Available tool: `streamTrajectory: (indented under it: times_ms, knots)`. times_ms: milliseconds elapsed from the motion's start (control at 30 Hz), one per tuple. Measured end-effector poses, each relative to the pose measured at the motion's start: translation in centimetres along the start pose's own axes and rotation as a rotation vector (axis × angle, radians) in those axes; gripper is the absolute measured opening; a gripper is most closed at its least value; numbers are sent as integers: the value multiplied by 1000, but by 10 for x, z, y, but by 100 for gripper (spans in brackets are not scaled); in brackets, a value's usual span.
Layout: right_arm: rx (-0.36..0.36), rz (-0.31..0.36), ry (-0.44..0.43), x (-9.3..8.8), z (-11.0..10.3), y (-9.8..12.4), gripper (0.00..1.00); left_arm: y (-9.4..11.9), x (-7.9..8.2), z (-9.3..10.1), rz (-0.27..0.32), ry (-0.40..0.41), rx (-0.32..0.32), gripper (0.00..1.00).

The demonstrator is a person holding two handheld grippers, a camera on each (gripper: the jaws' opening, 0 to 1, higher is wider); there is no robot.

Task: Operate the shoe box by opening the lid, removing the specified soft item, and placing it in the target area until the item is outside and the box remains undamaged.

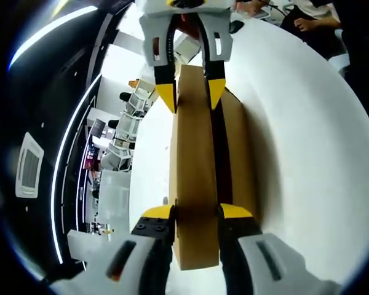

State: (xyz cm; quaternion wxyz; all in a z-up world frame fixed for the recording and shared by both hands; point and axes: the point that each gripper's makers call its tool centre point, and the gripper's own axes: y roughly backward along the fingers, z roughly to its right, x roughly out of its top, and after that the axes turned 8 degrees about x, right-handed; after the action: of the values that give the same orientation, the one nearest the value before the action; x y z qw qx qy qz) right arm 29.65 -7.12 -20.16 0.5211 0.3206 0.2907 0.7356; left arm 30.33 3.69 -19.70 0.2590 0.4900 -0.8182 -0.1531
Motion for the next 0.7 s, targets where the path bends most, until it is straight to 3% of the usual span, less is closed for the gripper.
streamTrajectory:
  times_ms: [367, 700]
  knots:
    - [52, 23, -21, 1, 7, 5, 28, 1, 1, -8, 21, 30, -41, 28]
    - [73, 37, -36, 2, 11, 6, 28, 0, -1, -13, 24, 37, -21, 28]
